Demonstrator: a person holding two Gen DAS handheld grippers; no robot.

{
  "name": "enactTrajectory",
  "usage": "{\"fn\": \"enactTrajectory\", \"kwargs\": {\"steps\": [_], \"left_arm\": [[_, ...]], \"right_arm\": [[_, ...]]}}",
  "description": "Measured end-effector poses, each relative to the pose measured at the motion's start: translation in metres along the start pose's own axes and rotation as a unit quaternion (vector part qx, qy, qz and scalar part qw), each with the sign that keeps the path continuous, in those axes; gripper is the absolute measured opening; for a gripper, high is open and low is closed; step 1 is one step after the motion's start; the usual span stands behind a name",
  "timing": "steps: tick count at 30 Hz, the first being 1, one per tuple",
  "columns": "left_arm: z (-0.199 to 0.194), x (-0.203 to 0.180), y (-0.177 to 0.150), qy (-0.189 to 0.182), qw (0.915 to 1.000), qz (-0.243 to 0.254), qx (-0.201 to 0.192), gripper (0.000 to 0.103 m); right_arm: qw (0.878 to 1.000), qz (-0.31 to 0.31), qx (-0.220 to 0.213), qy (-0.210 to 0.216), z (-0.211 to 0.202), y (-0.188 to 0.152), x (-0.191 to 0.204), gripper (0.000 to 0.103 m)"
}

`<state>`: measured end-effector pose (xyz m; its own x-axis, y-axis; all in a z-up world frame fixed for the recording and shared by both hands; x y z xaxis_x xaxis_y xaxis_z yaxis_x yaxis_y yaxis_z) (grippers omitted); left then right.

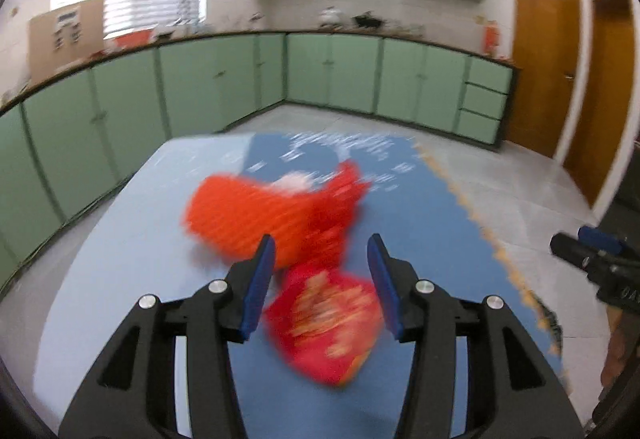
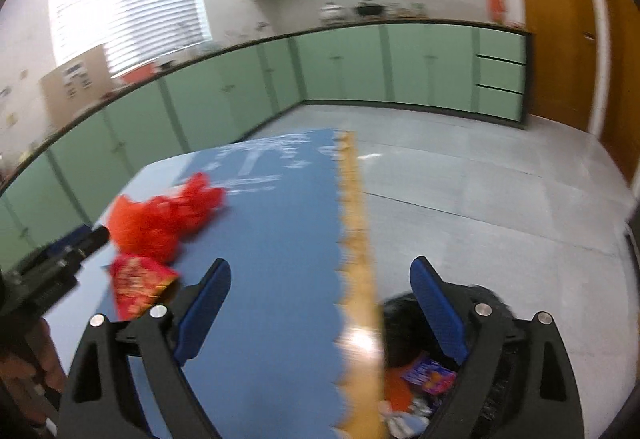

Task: Collect trash
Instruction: 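Move the left tool back to the table and grasp the red paper packet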

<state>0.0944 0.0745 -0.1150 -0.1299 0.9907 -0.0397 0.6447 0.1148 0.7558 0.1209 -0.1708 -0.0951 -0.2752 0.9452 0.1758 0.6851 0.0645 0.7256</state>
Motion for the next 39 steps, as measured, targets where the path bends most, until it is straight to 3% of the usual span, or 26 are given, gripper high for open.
{"fn": "enactTrajectory", "kwargs": {"steps": [7, 14, 21, 24, 31, 39], "left_arm": [[0.016, 0.040, -0.022, -0.018, 0.9978, -0.042, 0.047, 0.047], [0.041, 0.029, -0.034, -0.041, 0.9956, -0.039, 0.075, 0.058], [0.062, 0.022, -0.036, -0.061, 0.9913, -0.053, 0.104, 0.061], [0.065, 0.019, -0.038, -0.059, 0.9909, -0.058, 0.106, 0.057], [0.056, 0.018, -0.033, -0.049, 0.9925, -0.067, 0.090, 0.037], [0.030, 0.007, -0.023, -0.050, 0.9959, -0.058, 0.049, 0.032]], "right_arm": [[0.999, -0.035, 0.008, 0.023, 0.017, -0.003, 0.049, 0.089], [0.999, -0.031, 0.013, 0.006, 0.023, -0.006, 0.050, 0.089], [0.999, -0.045, 0.014, 0.000, 0.027, -0.006, 0.053, 0.089], [0.999, -0.047, 0.014, -0.001, 0.028, -0.006, 0.053, 0.089], [0.999, -0.036, 0.016, -0.004, 0.029, -0.008, 0.047, 0.089], [0.999, -0.029, 0.011, -0.007, 0.026, -0.006, 0.043, 0.089]]}}
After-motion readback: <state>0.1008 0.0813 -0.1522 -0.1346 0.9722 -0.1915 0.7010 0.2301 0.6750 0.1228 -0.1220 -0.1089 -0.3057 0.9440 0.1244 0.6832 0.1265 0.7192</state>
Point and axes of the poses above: each gripper's, at about its wrist camera, not at the fingertips, and z roughly the way its jaws point, x to its left, y to its top, the point moved 1 cm from there along z, roughly the way its jaws point, and after that the axes turned 6 degrees about x, right-handed, at the moved point
